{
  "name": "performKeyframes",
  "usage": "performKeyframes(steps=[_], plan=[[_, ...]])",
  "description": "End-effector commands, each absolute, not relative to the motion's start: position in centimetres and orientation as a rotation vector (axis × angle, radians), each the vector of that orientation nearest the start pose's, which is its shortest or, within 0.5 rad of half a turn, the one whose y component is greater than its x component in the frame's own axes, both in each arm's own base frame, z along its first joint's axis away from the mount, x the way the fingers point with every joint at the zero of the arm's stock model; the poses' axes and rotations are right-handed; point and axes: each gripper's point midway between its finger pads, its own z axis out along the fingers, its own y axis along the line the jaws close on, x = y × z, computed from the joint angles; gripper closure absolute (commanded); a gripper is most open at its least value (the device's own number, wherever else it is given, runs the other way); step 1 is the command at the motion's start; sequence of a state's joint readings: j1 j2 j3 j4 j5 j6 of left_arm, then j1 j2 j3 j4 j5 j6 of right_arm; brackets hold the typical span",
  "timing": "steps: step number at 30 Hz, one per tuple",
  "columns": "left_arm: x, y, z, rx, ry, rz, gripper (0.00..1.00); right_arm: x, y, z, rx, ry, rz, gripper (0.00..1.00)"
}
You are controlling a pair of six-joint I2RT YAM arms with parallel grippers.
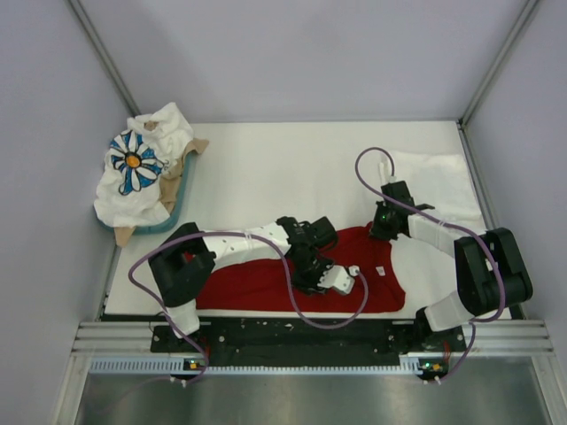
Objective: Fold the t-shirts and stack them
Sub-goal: Fold the other side of the tshirt into a rectangle, then rotate the tshirt 90 degrees
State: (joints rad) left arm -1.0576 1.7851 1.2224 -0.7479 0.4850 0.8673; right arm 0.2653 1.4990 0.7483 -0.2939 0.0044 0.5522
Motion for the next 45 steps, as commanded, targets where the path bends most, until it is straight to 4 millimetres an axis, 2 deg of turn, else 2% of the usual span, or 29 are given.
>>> performKeyframes(steps=[1,4,6,11,13,14,15,16,19,21,22,23,25,27,28,31,33,37,40,41,43,45], plan=[[10.0,-31.6,5.7,-2.702,-1.544,0.916,0.62,30.2,8.7,2.7,0.37,2.6,0.186,0.87],[9.7,-30.8,6.5,-2.722,-1.48,0.912,0.63,30.4,8.5,3.4,0.358,2.587,0.167,0.8],[10.0,-31.0,7.1,-2.743,-1.489,0.899,0.63,30.4,8.4,4.2,0.334,2.582,0.162,0.73],[11.9,-32.5,9.0,-2.786,-1.624,0.921,0.63,30.6,8.3,7.8,0.27,2.515,0.17,0.51],[14.3,-32.9,10.0,-2.765,-1.807,0.915,0.63,30.5,8.3,9.1,0.257,2.491,0.178,0.48],[16.3,-33.1,10.5,-2.752,-1.946,0.881,0.62,30.3,8.5,9.7,0.252,2.483,0.188,0.48],[18.1,-32.4,10.8,-2.703,-2.084,0.835,0.62,30.1,8.7,10.0,0.245,2.48,0.195,0.5],[20.1,-31.8,11.2,-2.673,-2.207,0.771,0.62,29.8,9.2,10.1,0.235,2.479,0.207,0.57],[24.9,-27.9,11.4,-2.483,-2.528,0.626,0.65,28.9,11.3,9.2,0.184,2.512,0.261,0.85],[26.9,-24.7,11.1,-2.333,-2.685,0.56,0.69,28.6,12.8,8.0,0.156,2.557,0.327,1.0],[27.8,-23.0,11.1,-2.264,-2.761,0.527,0.7,28.3,13.6,6.9,0.159,2.6,0.374,1.0],[28.4,-21.2,10.8,-2.198,-2.825,0.479,0.71,28.3,13.6,6.0,0.183,2.63,0.361,1.0],[29.5,-17.7,10.1,-2.081,-2.938,0.35,0.73,28.4,12.9,4.4,0.23,2.67,0.296,1.0],[29.7,-13.5,8.6,-1.932,-3.026,0.217,0.73,29.0,12.1,2.9,0.266,2.708,0.237,1.0],[29.6,-12.2,8.5,-1.889,-3.061,0.196,0.74,29.4,11.8,2.1,0.285,2.731,0.225,1.0],[28.9,-8.7,8.1,-1.748,-3.148,0.19,0.74,33.2,11.9,1.7,0.287,2.729,0.202,1.0],[28.5,-7.0,8.2,-1.673,-3.2,0.173,0.74,36.7,12.9,1.3,0.254,2.735,0.211,1.0],[27.7,-4.6,7.4,-1.571,-3.234,0.086,0.74,45.7,17.6,3.4,0.193,2.707,0.401,1.0],[27.5,-3.3,6.8,-1.53,-3.25,-0.001,0.73,51.7,20.8,7.1,0.146,2.612,0.538,1.0],[27.4,-2.9,6.5,-1.516,-3.251,-0.036,0.73,52.9,21.4,8.2,0.134,2.58,0.564,1.0],[27.5,-2.4,6.1,-1.509,-3.243,-0.075,0.73,54.7,22.2,12.6,0.094,2.474,0.604,1.0],[27.6,-2.0,5.6,-1.491,-3.234,-0.106,0.73,55.0,21.9,16.1,0.044,2.398,0.592,1.0]])
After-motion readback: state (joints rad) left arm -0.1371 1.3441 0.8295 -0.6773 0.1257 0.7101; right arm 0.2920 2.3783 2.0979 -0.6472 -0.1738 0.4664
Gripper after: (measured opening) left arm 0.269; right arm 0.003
